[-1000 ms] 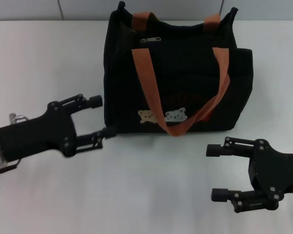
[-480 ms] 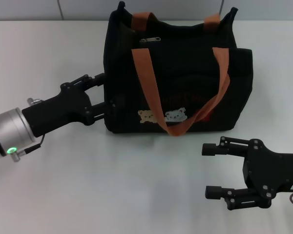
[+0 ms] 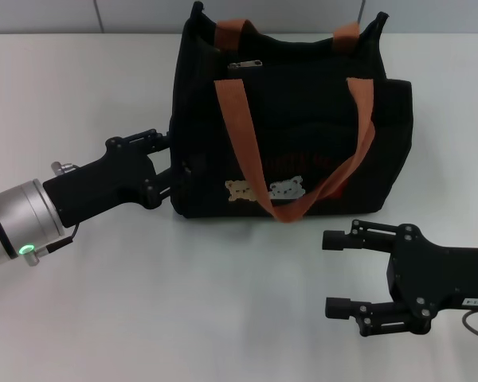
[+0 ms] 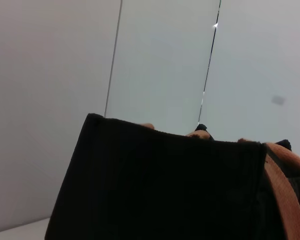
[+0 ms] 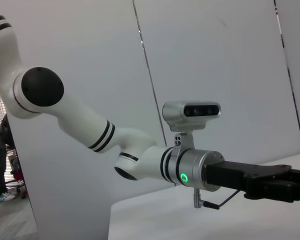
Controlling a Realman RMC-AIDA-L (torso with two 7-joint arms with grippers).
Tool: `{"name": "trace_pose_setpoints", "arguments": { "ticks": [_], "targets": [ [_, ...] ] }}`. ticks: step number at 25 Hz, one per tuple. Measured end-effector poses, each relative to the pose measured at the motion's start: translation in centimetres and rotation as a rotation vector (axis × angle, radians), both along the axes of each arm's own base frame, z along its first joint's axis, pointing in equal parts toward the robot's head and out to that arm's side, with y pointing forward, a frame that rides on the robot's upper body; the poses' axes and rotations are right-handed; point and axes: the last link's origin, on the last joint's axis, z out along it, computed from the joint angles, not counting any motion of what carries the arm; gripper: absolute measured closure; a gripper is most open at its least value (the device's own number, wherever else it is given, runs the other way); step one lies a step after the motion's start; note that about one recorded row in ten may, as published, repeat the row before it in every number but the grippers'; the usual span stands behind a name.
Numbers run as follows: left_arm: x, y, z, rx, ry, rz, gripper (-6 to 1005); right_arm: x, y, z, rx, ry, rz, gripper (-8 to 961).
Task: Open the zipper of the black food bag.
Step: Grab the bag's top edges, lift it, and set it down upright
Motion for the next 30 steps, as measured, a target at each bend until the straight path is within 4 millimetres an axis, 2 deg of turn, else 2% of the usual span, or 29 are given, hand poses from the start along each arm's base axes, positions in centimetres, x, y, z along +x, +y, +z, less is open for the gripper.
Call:
{"name": "trace_pose_setpoints", "arguments": {
  "ticks": [3,15,16,30],
  "targets": [
    [-0.08,-0.07,-0.08,-0.002,-0.003,0.007,556,-0.01,0.01,-0.04,0.001,0.000,-0.001,133],
    [-0.07,-0.10,-0.01,0.007,-0.007,0.004,764,0.10,0.00,-0.31,0.000,-0.003,-0.016,132],
    [-0.08,-0.13,0.01,0.007,-0.007,0.003,881,0.11,-0.01,-0.35,0.000,-0.002,-0.018,132],
    [-0.15,-0.38,0.02,0.057,0.018,-0.043,897,0.05,0.20,-0.28,0.015,0.004,-0.023,131]
  ]
}}
